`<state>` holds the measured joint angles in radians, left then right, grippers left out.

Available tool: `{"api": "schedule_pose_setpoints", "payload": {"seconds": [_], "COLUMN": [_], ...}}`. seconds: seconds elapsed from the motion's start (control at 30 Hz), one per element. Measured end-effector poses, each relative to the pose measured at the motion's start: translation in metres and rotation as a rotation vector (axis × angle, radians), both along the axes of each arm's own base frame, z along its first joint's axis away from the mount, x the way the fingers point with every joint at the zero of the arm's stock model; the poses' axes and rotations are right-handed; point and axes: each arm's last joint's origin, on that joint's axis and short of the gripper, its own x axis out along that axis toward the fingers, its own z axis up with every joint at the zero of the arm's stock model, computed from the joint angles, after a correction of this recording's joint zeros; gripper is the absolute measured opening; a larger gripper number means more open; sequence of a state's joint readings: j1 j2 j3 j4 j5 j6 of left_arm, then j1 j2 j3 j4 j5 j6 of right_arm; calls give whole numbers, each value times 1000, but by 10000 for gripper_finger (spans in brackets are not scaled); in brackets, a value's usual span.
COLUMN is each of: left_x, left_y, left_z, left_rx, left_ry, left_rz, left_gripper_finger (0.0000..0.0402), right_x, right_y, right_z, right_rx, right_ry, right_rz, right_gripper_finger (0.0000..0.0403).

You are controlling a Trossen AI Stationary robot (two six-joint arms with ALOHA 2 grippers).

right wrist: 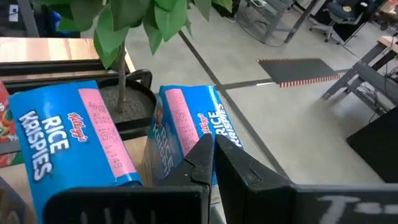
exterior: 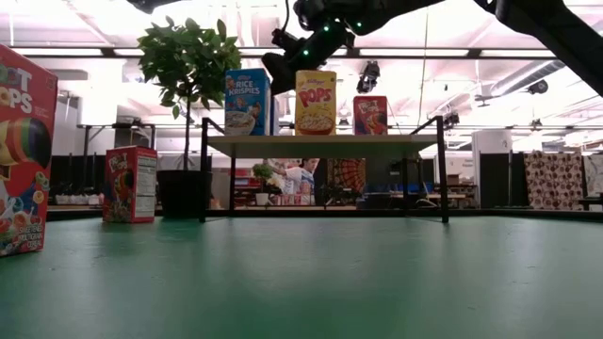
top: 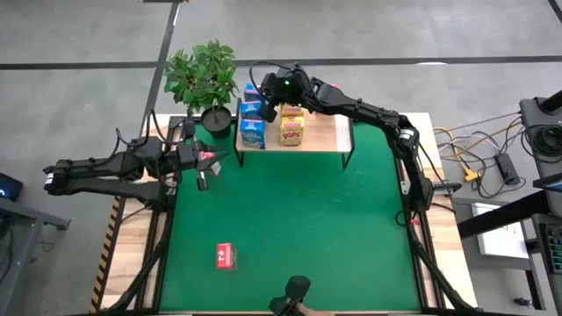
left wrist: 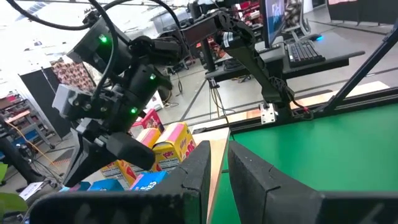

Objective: Stack cereal on shelf
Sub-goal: Put the blue cereal box on the shelf, then put the bottom red cereal box on the shelf

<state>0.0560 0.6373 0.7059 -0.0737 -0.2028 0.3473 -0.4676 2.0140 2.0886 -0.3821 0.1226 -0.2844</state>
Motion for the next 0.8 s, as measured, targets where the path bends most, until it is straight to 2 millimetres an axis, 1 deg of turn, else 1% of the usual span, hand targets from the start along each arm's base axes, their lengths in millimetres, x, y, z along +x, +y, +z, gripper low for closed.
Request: {"api": "schedule_pose_setpoints", "payload": {"seconds": [0.17,0.3,0.37,0.47,0.53,0.63,0.8], "left_x": [2,9,14,21,28,39,56], "left_y": [0,1,2,6,10,18,42], "left_z": [4,8,9,18,25,36,57], "left_rx": [1,14,35,63,84,119,162], "left_ry": [-41,-100,-102,-77,-47,34,164], "left_rz": [0,3,41,134,155,186,253], "left_gripper_finger": [39,39,39,39,39,39,39], "right_x": [-2,-11,-18,-30,-39,-51,-64], "right_y": [9,25,36,53,61,69,76], "right_z": [20,40,51,69,78,85,83], "right_rx": [-25,-53,-62,-81,-85,-79,-61], "right_ry": [-27,-31,-22,-19,-9,8,27], "right_rz": [18,51,72,102,118,158,222], "right_gripper_finger": [9,9,8,8,8,8,8]}}
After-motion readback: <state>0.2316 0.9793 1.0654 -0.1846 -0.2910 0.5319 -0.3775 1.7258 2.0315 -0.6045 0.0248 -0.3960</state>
